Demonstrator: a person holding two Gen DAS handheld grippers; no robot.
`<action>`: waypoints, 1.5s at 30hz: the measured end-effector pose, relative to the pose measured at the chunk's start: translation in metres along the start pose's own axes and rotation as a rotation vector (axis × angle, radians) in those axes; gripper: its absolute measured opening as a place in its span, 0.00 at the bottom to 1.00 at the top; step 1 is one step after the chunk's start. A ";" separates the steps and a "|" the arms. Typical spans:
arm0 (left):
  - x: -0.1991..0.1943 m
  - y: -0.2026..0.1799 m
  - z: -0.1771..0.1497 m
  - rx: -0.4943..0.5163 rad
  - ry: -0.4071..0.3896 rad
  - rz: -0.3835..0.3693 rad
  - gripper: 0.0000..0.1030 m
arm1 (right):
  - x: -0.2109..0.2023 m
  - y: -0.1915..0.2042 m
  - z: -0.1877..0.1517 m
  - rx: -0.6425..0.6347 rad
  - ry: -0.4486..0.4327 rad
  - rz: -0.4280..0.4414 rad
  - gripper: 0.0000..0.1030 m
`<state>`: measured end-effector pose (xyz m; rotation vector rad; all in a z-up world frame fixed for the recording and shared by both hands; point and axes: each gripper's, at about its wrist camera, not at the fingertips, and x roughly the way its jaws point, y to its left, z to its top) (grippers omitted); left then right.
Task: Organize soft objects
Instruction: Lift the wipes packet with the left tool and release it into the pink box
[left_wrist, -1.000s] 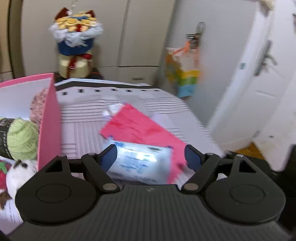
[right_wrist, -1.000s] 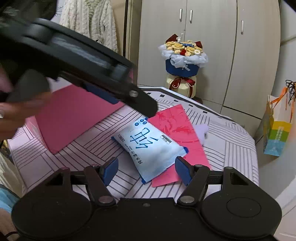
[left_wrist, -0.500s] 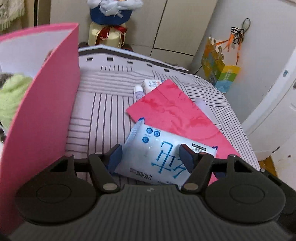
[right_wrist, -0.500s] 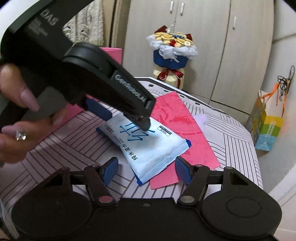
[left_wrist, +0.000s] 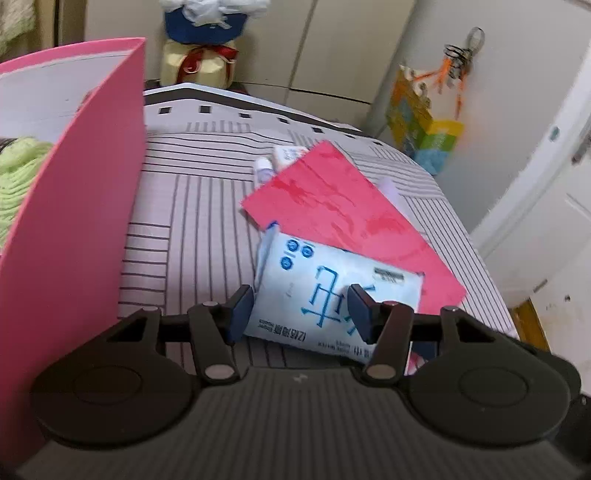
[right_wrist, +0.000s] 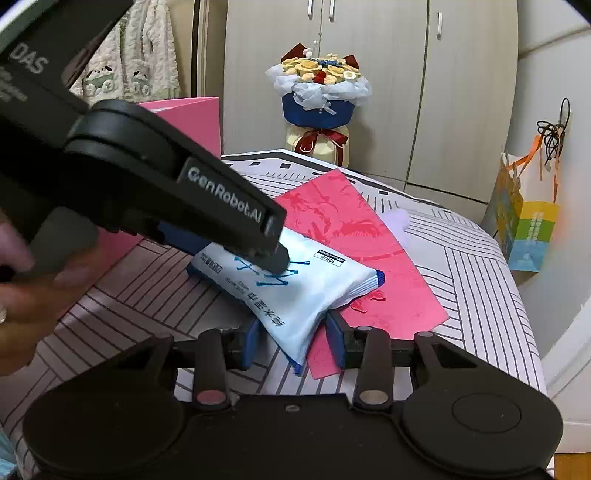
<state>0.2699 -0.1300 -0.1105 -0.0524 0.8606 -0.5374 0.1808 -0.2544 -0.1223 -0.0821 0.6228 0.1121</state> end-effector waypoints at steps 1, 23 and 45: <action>-0.001 -0.001 -0.001 0.012 0.006 -0.011 0.53 | 0.000 0.000 0.000 -0.004 0.000 -0.002 0.42; -0.055 -0.027 -0.029 0.080 0.122 -0.131 0.58 | -0.057 0.007 -0.005 0.021 0.015 0.047 0.66; -0.167 -0.046 -0.067 0.188 0.132 -0.212 0.58 | -0.169 0.057 0.005 -0.215 0.024 0.024 0.66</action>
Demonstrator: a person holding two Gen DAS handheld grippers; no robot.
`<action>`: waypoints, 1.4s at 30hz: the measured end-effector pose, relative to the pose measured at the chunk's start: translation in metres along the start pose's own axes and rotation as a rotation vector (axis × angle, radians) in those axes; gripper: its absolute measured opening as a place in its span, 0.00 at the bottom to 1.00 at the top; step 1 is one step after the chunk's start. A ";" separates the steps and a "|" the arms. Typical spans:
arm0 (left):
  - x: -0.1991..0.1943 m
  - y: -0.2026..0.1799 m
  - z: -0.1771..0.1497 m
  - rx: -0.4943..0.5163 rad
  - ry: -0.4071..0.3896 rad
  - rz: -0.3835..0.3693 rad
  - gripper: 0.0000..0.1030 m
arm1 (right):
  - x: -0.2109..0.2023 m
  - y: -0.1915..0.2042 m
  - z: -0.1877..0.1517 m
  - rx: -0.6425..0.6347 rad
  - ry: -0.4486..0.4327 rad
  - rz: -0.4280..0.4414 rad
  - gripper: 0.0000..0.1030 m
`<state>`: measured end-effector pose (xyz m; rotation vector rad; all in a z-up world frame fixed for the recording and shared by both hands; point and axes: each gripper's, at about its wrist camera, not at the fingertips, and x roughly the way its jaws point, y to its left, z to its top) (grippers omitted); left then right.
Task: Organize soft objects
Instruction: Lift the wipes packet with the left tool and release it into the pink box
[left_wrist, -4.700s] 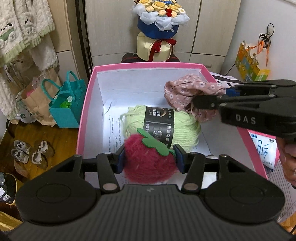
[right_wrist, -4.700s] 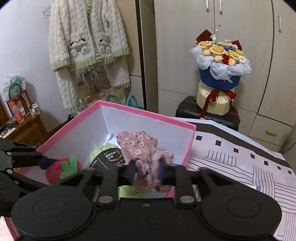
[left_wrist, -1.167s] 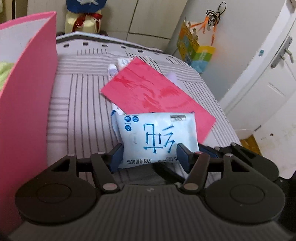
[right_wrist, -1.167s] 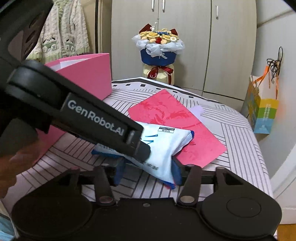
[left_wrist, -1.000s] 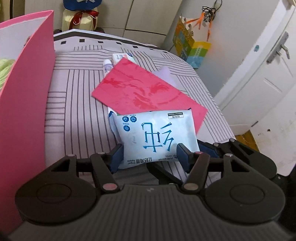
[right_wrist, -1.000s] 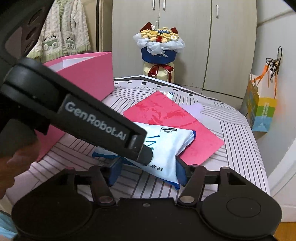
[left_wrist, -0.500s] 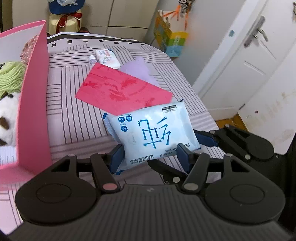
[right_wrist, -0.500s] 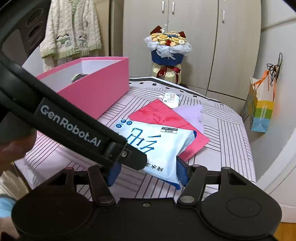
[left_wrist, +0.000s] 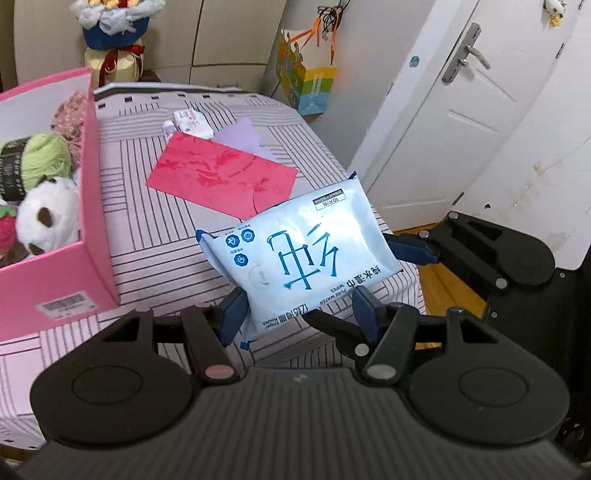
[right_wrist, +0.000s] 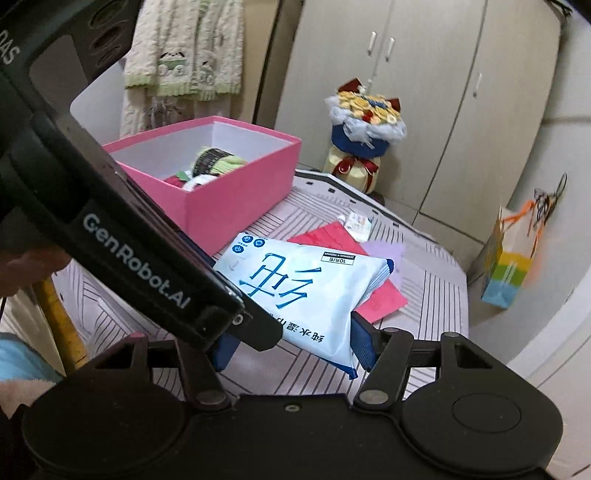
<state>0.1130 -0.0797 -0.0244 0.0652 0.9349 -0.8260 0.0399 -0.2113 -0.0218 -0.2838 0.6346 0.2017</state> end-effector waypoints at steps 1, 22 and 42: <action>-0.006 -0.001 -0.001 0.001 -0.006 0.004 0.58 | -0.003 0.003 0.002 -0.014 -0.005 -0.002 0.66; -0.095 0.073 0.009 -0.035 -0.157 0.170 0.59 | 0.023 0.066 0.094 -0.231 -0.167 0.073 0.66; -0.074 0.193 0.034 -0.224 -0.129 0.289 0.59 | 0.151 0.080 0.144 -0.061 -0.088 0.362 0.66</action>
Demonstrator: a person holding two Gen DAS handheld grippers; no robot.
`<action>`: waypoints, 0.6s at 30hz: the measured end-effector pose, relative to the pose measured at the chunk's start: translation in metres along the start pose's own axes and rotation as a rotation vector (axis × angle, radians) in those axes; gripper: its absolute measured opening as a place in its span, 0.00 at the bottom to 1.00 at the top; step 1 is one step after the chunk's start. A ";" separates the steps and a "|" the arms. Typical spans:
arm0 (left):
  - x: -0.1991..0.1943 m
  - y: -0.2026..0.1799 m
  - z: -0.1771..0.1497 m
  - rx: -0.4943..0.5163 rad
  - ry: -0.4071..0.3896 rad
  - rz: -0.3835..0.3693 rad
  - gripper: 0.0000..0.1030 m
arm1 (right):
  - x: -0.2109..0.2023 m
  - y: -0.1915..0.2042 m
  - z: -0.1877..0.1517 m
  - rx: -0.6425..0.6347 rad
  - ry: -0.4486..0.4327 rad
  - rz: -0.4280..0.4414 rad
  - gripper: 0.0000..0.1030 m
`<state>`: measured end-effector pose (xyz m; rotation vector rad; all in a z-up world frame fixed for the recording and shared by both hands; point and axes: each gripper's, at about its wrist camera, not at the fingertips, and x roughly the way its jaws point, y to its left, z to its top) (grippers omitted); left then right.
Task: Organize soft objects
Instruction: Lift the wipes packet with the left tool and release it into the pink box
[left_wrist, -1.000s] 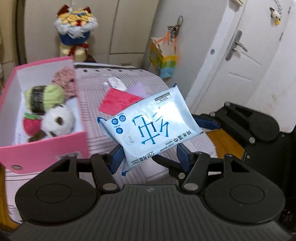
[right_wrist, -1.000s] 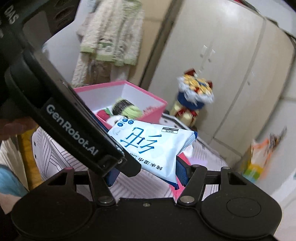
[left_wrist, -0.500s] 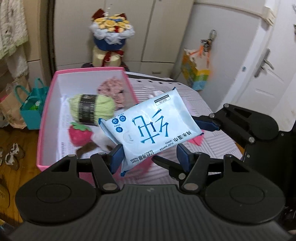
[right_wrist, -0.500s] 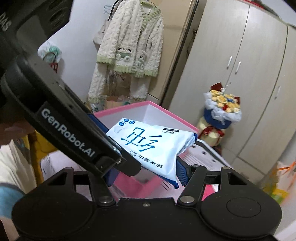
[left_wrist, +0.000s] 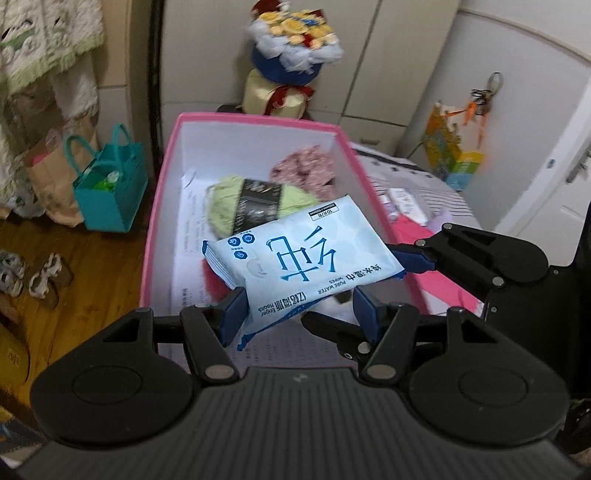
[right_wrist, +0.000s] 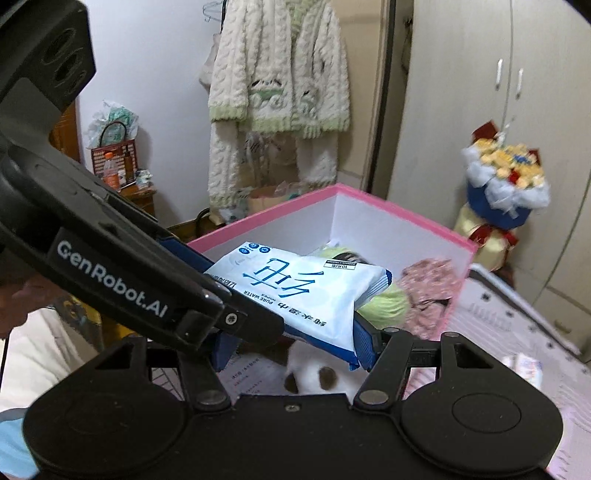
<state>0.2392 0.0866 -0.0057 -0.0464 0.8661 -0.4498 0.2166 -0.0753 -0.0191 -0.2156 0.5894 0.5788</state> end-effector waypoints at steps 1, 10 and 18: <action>0.003 0.003 0.000 -0.005 0.007 0.008 0.59 | 0.005 -0.001 0.001 0.002 0.012 0.012 0.66; 0.014 0.010 -0.001 0.000 0.008 0.096 0.68 | 0.023 -0.003 0.005 -0.022 0.085 0.033 0.66; -0.010 0.007 -0.006 0.010 -0.029 0.063 0.69 | -0.006 0.000 0.005 -0.036 0.099 -0.004 0.68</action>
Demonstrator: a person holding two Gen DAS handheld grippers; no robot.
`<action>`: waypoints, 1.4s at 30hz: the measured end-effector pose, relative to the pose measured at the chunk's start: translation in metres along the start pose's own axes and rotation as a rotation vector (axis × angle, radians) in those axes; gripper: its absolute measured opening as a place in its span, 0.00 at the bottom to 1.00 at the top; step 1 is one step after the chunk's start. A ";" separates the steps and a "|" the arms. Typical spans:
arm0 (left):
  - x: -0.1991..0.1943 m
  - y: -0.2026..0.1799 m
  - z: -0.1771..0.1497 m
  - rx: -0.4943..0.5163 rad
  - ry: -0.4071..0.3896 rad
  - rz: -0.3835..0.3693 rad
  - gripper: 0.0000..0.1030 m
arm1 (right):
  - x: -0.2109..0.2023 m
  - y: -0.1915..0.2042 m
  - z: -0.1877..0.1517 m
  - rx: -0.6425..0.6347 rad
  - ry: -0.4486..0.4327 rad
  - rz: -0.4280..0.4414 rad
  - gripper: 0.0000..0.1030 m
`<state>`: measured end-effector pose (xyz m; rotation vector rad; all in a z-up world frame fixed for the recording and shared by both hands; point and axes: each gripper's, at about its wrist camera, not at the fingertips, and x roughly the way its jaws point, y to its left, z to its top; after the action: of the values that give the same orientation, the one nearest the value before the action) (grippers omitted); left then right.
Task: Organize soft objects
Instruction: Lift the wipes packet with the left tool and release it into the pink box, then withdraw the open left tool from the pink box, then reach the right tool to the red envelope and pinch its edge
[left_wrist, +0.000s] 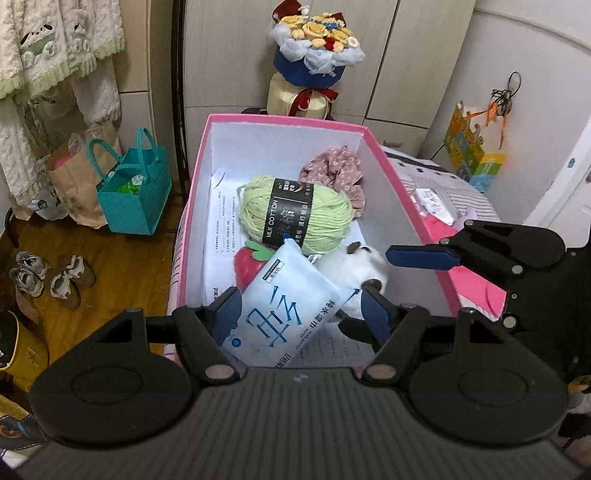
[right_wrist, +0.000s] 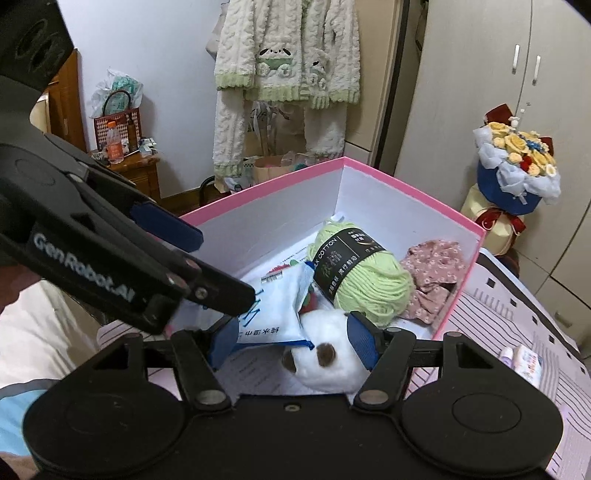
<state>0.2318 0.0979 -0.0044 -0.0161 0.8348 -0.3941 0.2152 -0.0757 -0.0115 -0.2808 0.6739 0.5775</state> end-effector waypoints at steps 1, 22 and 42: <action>-0.005 -0.001 -0.001 0.001 -0.008 -0.007 0.69 | -0.005 0.001 0.000 0.003 -0.002 -0.001 0.68; -0.113 -0.053 -0.025 0.120 -0.158 -0.100 0.75 | -0.119 0.019 -0.017 -0.030 -0.096 -0.073 0.68; -0.048 -0.176 -0.037 0.245 -0.015 -0.335 0.73 | -0.186 -0.074 -0.149 0.244 -0.133 -0.194 0.68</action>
<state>0.1171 -0.0438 0.0348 0.0694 0.7648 -0.8086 0.0655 -0.2751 0.0029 -0.0769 0.5745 0.3210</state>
